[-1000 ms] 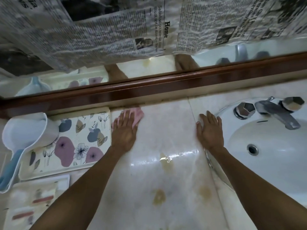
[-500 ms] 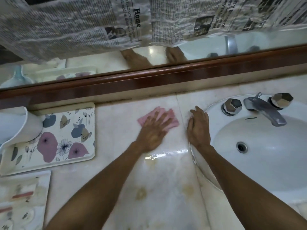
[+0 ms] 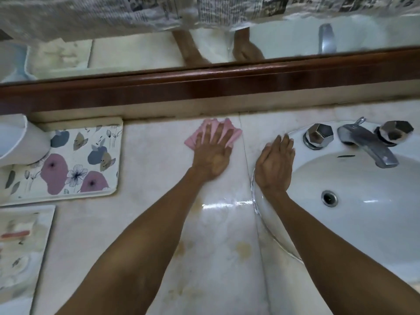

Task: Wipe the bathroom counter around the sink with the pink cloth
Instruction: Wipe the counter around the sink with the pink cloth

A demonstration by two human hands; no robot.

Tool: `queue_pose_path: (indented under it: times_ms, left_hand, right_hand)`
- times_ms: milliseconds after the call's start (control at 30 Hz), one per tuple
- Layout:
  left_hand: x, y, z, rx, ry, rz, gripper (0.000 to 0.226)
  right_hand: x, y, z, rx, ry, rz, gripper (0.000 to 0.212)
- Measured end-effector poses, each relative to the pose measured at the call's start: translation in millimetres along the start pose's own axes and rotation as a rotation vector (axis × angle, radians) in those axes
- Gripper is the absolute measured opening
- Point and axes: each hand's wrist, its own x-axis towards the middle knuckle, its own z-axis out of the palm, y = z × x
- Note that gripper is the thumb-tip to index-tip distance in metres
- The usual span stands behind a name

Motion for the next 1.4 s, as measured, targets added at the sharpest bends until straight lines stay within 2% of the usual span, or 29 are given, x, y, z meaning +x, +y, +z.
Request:
queue_pose_path:
  times_ms: [100, 167, 233, 300, 367, 433, 533, 600, 833, 933, 1033, 1200, 1300, 1400]
  left_hand:
    - [-40, 8, 11, 0.001, -0.061, 0.22, 0.057]
    - [-57, -14, 6, -0.026, -0.113, 0.302, 0.053]
    - [-49, -39, -7, -0.07, -0.095, 0.256, 0.053]
    - [-28, -47, -17, -0.056, -0.072, 0.116, 0.055]
    - [-13, -31, -18, -0.03, -0.065, -0.003, 0.057]
    - [-15, 1, -11, -0.057, -0.074, -0.028, 0.06]
    - [-46, 46, 8, -0.095, -0.119, 0.118, 0.062]
    - [-72, 61, 17, -0.104, -0.159, 0.197, 0.061]
    - [-164, 49, 28, -0.047, -0.251, 0.352, 0.057]
    - [-161, 44, 22, -0.052, -0.282, 0.374, 0.056]
    - [-120, 38, 7, -0.029, -0.284, 0.352, 0.056]
    - [-69, 11, -28, 0.038, -0.297, 0.217, 0.058]
    - [-90, -36, -46, 0.052, -0.243, 0.214, 0.055]
    - [-137, -59, -38, -0.024, -0.183, 0.116, 0.061]
  right_hand:
    - [0, 0, -2, 0.019, -0.012, 0.005, 0.056]
    - [0, 0, -4, 0.035, -0.028, -0.001, 0.057]
    - [-1, 2, -6, 0.054, -0.059, -0.024, 0.056]
    - [0, 9, -10, 0.079, -0.108, -0.066, 0.054]
    - [4, 21, -18, 0.135, -0.17, -0.109, 0.053]
    - [4, 35, -25, 0.166, -0.215, -0.181, 0.051]
    - [-2, 49, -28, 0.097, -0.227, -0.299, 0.051]
    - [-6, 51, -27, 0.065, -0.229, -0.303, 0.052]
    - [-32, 46, -30, 0.044, -0.222, -0.288, 0.052]
    - [-40, 44, -28, 0.019, -0.209, -0.262, 0.051]
    - [-46, 45, -26, 0.01, -0.203, -0.266, 0.051]
    - [-45, 55, -27, -0.046, -0.236, -0.326, 0.052]
    - [-47, 52, -27, -0.073, -0.236, -0.312, 0.052]
    - [-51, 32, -29, -0.078, -0.269, -0.211, 0.056]
